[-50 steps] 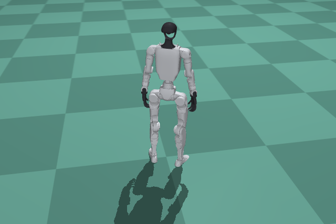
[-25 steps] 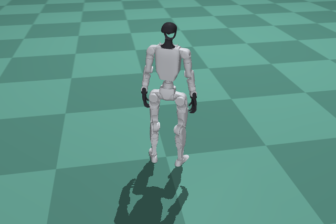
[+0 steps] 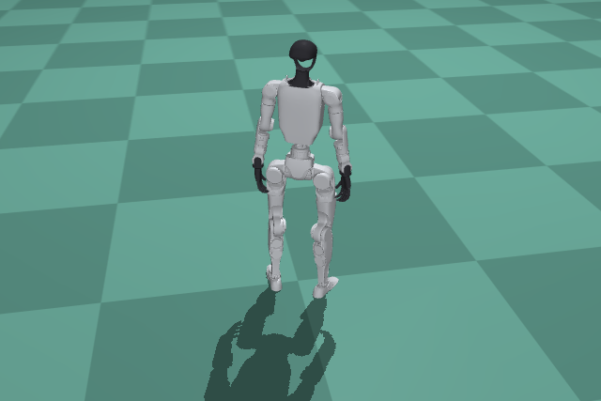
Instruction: In place motions
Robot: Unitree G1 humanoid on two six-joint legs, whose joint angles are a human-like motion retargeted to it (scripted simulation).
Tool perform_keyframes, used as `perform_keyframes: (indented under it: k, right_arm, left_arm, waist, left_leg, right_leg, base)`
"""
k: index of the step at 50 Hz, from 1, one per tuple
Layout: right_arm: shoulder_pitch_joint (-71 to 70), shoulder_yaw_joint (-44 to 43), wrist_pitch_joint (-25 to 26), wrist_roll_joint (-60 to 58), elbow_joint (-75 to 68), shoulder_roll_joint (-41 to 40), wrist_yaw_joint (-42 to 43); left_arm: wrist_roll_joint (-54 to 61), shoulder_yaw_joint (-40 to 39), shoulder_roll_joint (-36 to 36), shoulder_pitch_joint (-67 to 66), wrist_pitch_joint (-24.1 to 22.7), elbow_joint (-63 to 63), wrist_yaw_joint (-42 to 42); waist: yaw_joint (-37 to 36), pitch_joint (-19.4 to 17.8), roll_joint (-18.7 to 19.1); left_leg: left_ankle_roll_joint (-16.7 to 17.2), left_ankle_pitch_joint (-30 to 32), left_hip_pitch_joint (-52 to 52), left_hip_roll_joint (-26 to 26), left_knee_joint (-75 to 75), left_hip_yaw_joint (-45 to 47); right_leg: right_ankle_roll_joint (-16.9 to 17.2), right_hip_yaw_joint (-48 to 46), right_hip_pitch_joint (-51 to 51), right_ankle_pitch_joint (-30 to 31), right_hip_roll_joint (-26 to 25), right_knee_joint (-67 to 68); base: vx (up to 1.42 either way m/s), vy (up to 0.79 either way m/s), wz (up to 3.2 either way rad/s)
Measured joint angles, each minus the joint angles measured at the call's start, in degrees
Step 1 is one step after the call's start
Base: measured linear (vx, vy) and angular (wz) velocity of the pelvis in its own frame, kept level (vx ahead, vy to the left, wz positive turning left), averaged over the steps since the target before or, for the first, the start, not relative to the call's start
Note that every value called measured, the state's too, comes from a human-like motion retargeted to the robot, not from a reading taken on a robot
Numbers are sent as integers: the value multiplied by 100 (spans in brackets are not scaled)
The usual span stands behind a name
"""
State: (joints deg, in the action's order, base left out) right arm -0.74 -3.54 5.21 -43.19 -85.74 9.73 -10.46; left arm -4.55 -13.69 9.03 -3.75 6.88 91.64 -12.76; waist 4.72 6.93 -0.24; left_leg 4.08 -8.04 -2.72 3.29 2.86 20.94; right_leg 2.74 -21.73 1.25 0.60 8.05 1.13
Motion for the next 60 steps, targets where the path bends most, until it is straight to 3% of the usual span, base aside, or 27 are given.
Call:
perform_keyframes:
  k: [60]
  right_arm:
    - [17, -14, 19, -17, -50, 22, -9]
  left_arm:
    - [-4, -8, -32, -10, -7, -18, 13]
  waist:
    - [-24, 47, 1]
  left_leg:
    - [-10, 7, -10, -24, -38, 10]
  right_leg:
    - [32, 7, 19, -34, 11, -9]
  base:
    - [0, 0, 0]
